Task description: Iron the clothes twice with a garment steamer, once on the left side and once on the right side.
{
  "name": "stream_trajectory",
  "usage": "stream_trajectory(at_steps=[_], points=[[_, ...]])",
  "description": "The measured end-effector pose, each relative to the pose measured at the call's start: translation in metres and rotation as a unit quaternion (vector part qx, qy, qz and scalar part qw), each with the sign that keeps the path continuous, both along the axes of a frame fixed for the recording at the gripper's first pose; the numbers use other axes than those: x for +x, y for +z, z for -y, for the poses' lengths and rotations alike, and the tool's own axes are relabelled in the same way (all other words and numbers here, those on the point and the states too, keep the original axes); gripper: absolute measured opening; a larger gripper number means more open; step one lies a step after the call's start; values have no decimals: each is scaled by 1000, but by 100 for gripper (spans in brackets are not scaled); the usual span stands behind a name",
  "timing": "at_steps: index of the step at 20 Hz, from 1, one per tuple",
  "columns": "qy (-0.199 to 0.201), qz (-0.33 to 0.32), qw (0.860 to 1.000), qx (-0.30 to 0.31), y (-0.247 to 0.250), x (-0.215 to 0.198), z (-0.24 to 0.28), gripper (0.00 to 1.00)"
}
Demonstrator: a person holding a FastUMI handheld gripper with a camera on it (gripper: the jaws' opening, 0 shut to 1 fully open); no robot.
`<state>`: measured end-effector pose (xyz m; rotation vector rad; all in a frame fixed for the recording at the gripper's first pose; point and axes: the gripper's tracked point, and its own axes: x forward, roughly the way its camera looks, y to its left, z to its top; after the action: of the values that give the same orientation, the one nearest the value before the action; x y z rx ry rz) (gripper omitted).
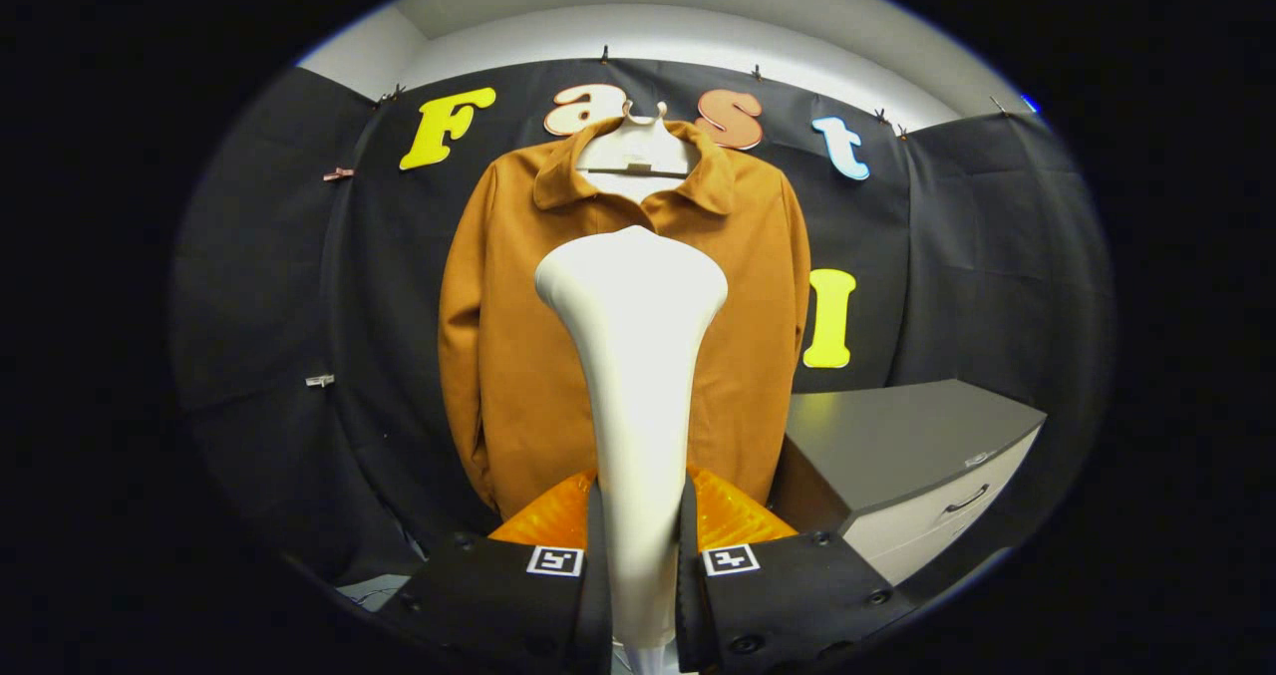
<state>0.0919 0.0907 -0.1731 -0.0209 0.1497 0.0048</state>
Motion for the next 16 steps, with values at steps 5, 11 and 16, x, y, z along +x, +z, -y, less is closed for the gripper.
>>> stream_trajectory(at_steps=[5, 11, 16], points=[[-3, 14, 1000, -4, 44, -16, 13, 29], [3, 20, 1000, 7, 77, -32, 18, 29], [8, 38, 999, 10, 109, -40, 21, 28]])
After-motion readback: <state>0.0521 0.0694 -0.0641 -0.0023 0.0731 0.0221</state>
